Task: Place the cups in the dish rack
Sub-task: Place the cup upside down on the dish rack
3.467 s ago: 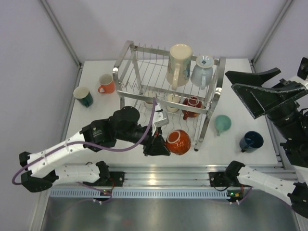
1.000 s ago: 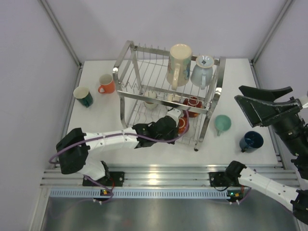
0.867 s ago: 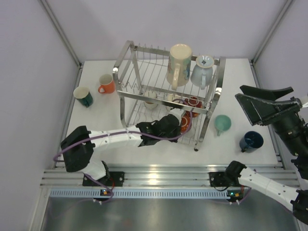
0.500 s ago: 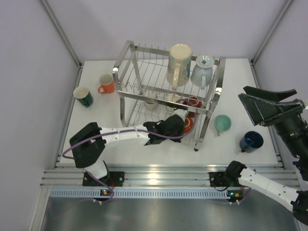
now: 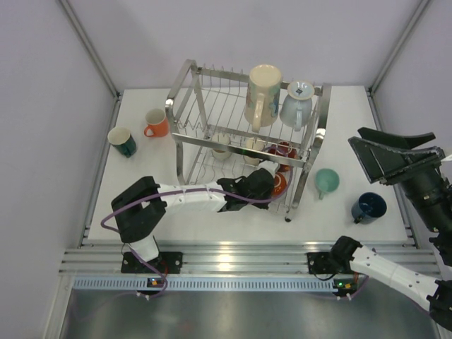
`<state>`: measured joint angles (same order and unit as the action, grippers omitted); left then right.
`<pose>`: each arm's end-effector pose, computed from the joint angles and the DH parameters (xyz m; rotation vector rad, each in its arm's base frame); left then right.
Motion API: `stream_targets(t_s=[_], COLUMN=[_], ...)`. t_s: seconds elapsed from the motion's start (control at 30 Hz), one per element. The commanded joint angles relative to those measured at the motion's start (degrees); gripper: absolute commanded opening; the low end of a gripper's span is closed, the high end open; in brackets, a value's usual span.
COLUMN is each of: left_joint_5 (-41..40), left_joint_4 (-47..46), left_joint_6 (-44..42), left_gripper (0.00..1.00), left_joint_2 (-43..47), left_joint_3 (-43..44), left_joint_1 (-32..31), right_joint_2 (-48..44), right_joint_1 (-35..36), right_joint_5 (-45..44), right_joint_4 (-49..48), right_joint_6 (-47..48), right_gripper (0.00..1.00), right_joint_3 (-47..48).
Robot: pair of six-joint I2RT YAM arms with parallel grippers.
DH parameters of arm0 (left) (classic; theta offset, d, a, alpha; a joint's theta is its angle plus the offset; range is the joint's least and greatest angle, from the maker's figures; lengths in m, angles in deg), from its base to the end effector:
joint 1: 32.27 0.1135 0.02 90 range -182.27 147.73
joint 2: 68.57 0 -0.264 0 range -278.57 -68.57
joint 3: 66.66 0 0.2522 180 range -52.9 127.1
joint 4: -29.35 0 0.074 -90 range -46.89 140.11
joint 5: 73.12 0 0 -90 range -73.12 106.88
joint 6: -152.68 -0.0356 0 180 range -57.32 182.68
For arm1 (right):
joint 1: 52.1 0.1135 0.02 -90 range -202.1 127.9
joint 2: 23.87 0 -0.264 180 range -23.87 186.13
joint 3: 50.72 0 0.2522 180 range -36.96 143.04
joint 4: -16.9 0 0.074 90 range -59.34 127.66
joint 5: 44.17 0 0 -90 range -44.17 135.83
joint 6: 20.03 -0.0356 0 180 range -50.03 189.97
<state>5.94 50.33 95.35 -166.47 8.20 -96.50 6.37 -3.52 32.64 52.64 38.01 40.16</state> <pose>0.1655 -0.3273 0.2006 0.5599 2.3403 -0.6107 0.0154 0.0052 0.5120 0.0417 1.2193 1.1098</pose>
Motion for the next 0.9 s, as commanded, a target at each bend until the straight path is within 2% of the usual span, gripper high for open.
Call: stream_targets(t_s=[0.0, 0.33, 0.87], left_joint_5=[0.1, 0.3, 0.0], left_joint_4=[-5.2, -3.5, -0.5], left_joint_6=[-0.7, -1.0, -0.1], left_gripper=[0.18, 0.29, 0.33], left_joint_2=[0.2, 0.2, 2.2], left_joint_3=[3.2, 4.0, 1.7], left_joint_1=[0.2, 0.2, 0.2], right_joint_2=[-1.0, -1.0, -1.0], right_joint_1=[-0.1, -0.1, -0.1], right_joint_5=[-1.7, -2.5, -2.9], right_joint_4=[0.1, 0.0, 0.3], right_joint_6=[1.1, 1.1, 0.4], right_gripper=[0.99, 1.00, 0.99], right_joint_3=[-0.7, -1.0, -1.4])
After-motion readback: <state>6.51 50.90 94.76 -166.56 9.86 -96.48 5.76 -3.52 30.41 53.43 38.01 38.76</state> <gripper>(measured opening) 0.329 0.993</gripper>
